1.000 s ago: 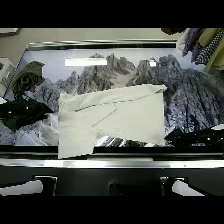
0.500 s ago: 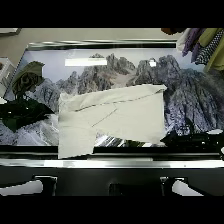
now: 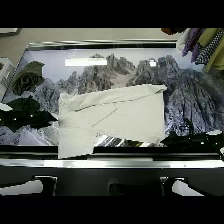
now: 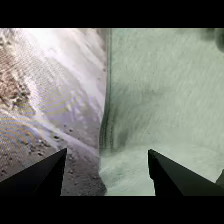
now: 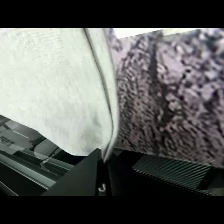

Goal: Fold the clothes and pants, and hang the long-sleeved shirts on hangers.

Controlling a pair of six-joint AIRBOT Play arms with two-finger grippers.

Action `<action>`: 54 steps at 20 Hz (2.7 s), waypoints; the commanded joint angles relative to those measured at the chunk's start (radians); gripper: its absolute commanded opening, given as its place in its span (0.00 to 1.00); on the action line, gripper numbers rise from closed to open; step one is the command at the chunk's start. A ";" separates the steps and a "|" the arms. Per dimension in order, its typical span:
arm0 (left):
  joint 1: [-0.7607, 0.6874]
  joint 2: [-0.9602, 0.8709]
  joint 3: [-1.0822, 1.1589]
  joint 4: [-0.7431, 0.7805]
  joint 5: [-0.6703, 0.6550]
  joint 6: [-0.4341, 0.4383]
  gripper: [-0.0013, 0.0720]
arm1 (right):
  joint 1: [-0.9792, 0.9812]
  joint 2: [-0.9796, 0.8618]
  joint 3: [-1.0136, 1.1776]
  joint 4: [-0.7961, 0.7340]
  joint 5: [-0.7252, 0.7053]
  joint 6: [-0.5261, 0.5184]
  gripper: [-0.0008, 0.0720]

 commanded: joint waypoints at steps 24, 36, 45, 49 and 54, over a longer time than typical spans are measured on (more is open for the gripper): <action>-0.212 0.079 0.351 -0.223 -0.015 -0.004 0.04 | 0.448 0.117 0.537 0.124 -0.387 0.256 0.05; -0.213 0.554 0.979 0.286 -0.029 -0.538 0.04 | 0.484 0.380 1.479 -0.542 -0.113 0.737 0.05; -0.213 0.676 0.967 0.434 -0.040 -0.630 0.04 | 0.484 0.532 1.478 -0.663 -0.023 0.811 0.05; -0.217 0.533 0.888 0.252 -0.095 -0.501 0.04 | 0.484 0.349 1.434 -0.662 0.088 0.818 0.05; -0.329 0.189 0.722 0.281 -0.055 -0.420 0.04 | 0.484 -0.038 1.330 -0.663 0.126 0.817 0.05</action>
